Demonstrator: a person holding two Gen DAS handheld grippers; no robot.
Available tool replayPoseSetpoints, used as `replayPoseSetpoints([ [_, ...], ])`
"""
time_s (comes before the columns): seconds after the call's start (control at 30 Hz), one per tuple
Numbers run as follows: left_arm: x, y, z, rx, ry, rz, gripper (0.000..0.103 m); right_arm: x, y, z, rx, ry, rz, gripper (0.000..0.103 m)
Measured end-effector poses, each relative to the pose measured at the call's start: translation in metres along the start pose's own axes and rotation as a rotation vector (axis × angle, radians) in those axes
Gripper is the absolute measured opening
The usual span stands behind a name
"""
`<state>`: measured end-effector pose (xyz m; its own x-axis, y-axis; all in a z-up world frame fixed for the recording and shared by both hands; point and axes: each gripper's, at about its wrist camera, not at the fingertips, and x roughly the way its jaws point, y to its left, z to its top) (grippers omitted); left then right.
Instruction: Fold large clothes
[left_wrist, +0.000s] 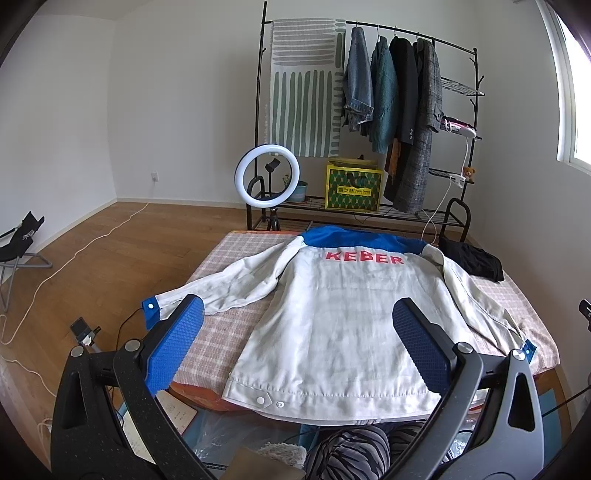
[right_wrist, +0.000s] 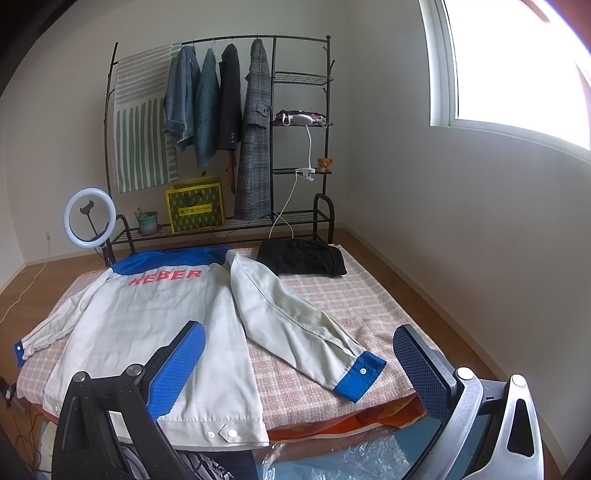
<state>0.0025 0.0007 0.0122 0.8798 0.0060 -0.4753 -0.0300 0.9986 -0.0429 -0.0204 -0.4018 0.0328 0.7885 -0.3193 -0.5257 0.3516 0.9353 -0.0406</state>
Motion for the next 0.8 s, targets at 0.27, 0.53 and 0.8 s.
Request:
replayPoseSetpoints([
  [0.27,-0.003,0.003,0.007,-0.001,-0.008,-0.002,0.103,0.001,0.002,-0.002,-0.002,-0.001,-0.004,0.103],
  [0.53,-0.004,0.003,0.006,-0.001,-0.011,-0.001,0.103,0.0,0.004,-0.002,-0.007,0.002,-0.005,0.103],
  [0.8,-0.01,0.004,0.027,-0.002,-0.021,0.004,0.103,0.0,0.004,-0.002,-0.009,0.003,-0.005,0.103],
])
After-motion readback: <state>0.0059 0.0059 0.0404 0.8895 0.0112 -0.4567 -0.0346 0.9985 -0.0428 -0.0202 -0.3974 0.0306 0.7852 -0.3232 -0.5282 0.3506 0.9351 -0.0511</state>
